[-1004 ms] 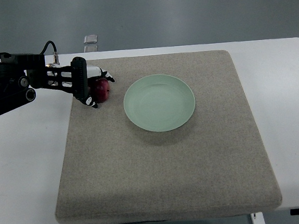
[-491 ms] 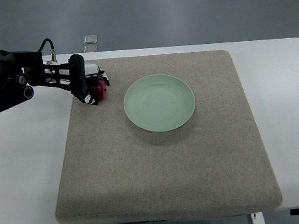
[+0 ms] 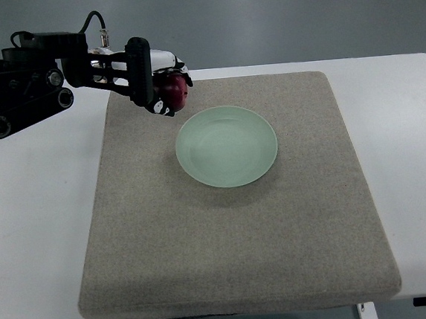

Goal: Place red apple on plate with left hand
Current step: 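Lift the apple with the left hand and carry it over the plate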

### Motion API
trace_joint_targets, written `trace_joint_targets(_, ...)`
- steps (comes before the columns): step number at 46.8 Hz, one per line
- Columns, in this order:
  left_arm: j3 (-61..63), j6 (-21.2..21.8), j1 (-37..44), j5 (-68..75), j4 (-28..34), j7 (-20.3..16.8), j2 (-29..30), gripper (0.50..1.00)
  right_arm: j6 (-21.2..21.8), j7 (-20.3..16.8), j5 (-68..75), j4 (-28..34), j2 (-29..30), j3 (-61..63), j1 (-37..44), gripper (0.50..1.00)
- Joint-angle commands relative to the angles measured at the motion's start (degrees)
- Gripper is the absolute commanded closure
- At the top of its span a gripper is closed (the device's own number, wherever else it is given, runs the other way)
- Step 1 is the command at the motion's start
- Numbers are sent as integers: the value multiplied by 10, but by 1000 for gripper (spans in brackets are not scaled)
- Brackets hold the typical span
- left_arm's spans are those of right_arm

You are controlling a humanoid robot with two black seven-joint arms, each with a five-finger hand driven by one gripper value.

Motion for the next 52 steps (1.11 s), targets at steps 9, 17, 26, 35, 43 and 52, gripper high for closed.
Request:
trace_joint_targets(9,2,-2,-3,19,-2,-1,-85,1000,-1,0,0,0,0,0,0,570)
trace_joint_targets(17,4,-6,-1,59,-6,-1,-108,1000,-1,0,0,0,0,-1,0,570)
trace_joint_targets(26,9,-10,4,60,-7,-1,-108,1000,0,0,0,-1,0,0,0,570)
trace_joint_targets(35,10,-10,15,61,-7,-1,-108,1000,0,0,0,0,0,0,0,570)
trace_joint_targets(43,11,-10,19,61,-7,-1,-108,1000,0,0,0,0,0,0,0,570)
trace_joint_targets(52,12,-10,31,61,-7,-1,-113,1000,-1,0,1,0,0,0,0,570)
